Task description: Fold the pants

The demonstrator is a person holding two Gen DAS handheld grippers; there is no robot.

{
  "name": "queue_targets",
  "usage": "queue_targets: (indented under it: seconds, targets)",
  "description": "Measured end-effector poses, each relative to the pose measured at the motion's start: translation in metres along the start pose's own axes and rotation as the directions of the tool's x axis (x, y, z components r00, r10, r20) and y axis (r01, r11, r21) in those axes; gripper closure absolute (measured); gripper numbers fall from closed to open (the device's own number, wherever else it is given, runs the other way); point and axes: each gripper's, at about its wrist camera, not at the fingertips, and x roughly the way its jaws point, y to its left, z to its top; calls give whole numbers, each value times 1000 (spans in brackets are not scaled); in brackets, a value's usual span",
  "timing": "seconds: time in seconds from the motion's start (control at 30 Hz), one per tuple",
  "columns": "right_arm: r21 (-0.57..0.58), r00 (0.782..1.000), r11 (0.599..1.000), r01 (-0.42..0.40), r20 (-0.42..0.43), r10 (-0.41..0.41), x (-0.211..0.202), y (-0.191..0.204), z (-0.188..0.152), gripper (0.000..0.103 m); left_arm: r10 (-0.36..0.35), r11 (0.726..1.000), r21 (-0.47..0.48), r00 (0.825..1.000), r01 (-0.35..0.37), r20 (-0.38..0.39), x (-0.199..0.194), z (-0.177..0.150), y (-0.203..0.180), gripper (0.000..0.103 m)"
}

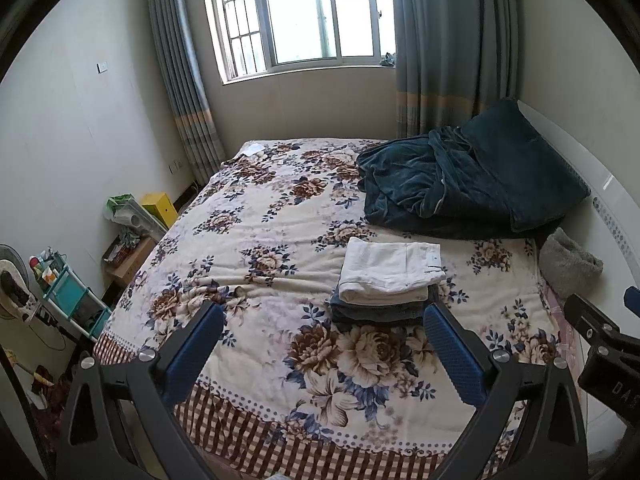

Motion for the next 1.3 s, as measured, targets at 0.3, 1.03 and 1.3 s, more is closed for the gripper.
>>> queue_targets:
  seconds: [0.3,1.03,1.3]
  targets:
    - [0,1000,1000,-1,0,1,-1,1,-1,0,-4,1000,-2,1000,4,5,-4,-2,-2,0]
    - [-8,1000,1000,-4,-8,4,2,-2,2,0,-21,1000,-18,1000,21,-6,-10,-8,-5,0]
    - [-7,1000,1000,-4,-7,4,1,-1,1,0,-30,999,-26,999,30,-11,-11,-12,-5,0]
